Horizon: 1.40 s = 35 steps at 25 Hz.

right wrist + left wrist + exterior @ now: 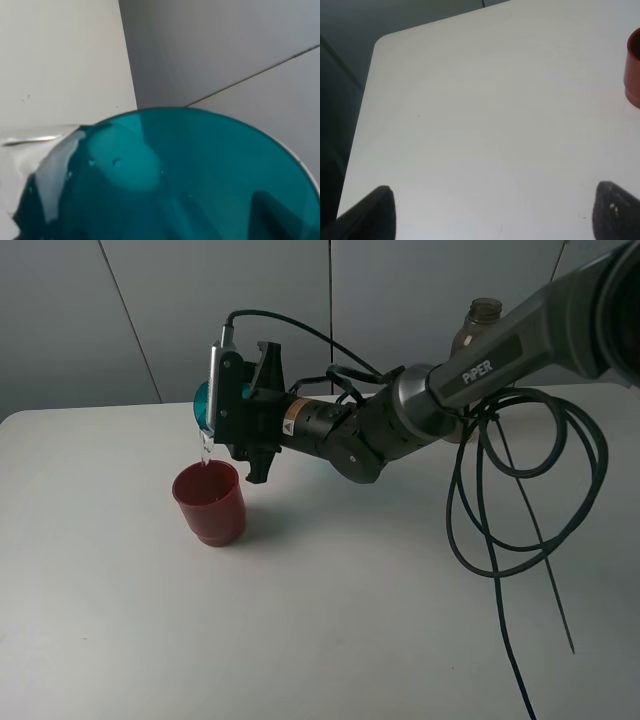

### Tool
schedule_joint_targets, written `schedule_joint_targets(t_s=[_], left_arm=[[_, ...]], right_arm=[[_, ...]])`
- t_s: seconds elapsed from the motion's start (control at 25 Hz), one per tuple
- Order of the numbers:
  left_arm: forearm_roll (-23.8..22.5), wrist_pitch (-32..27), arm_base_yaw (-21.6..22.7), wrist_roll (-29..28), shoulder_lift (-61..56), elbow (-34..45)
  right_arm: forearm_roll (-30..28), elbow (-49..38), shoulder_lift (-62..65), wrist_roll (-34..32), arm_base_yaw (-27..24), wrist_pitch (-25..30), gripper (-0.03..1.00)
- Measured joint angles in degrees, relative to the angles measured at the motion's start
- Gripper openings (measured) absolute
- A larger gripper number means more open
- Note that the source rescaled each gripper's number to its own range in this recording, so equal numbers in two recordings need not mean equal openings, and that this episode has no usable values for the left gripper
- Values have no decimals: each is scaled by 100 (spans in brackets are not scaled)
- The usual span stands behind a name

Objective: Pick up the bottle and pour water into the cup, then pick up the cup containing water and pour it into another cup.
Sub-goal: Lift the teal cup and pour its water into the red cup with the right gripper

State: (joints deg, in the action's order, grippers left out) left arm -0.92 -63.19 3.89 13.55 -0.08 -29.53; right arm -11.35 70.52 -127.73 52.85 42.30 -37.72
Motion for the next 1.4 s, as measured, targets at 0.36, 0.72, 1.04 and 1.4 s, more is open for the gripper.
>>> schedule_joint_targets(t_s=[0.36, 0.72, 1.04, 1.4], left_arm=[[0, 0, 0, 0, 0, 0], [0, 0, 0, 0, 0, 0], [0, 0, 0, 11, 0, 0], [0, 0, 0, 11, 0, 0]], right_arm=[[0, 0, 0, 571, 0, -41, 5], [-371, 10, 0, 1034, 0, -226, 5], [-599, 10, 0, 1483, 0, -267, 5], [-599, 12, 0, 2266, 0, -321, 5]])
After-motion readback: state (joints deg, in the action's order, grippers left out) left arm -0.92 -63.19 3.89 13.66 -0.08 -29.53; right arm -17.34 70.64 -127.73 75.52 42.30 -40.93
